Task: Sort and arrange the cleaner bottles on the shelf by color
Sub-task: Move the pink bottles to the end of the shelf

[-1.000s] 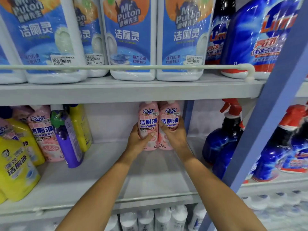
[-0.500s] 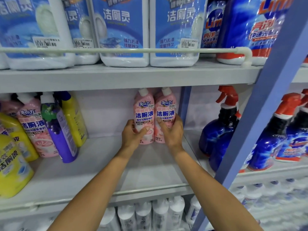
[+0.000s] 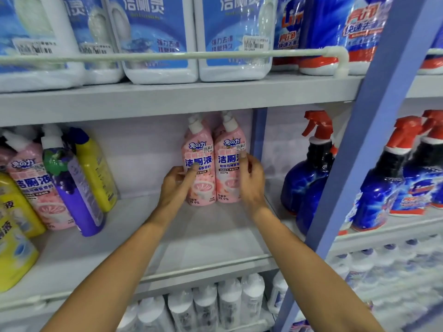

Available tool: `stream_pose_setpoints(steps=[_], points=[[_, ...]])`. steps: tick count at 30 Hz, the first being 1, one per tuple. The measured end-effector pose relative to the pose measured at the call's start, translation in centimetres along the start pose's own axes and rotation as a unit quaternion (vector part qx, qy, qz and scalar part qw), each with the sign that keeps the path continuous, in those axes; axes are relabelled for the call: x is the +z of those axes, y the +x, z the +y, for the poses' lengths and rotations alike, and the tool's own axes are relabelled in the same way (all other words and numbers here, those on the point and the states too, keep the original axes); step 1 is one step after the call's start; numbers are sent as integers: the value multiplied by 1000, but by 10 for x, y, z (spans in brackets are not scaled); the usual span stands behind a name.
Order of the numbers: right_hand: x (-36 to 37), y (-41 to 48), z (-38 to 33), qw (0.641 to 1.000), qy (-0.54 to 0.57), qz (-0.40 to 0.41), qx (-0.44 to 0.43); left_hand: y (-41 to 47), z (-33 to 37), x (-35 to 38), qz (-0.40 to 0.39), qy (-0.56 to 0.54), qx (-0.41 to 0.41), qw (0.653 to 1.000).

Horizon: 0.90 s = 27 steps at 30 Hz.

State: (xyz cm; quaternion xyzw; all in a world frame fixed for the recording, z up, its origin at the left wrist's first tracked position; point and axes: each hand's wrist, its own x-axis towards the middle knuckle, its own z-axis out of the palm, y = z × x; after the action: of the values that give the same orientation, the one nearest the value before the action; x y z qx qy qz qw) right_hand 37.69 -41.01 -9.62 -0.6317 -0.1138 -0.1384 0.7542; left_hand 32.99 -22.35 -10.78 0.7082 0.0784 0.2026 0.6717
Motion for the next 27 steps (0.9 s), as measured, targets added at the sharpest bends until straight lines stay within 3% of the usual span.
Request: stream_pose_setpoints(steps=[4, 8, 14, 27], points=[[1, 50, -29, 992, -8, 126, 13, 27, 43, -5, 149, -46, 16, 988], [9, 100, -58, 998, -55, 9, -15, 62, 93, 0, 37, -33, 9, 999], [15, 131, -62, 989, -77, -120, 49, 73, 93, -5, -60, 4, 16, 998], [5, 126, -54, 983, 30, -170, 65, 89, 93, -16, -59, 132, 111, 983]])
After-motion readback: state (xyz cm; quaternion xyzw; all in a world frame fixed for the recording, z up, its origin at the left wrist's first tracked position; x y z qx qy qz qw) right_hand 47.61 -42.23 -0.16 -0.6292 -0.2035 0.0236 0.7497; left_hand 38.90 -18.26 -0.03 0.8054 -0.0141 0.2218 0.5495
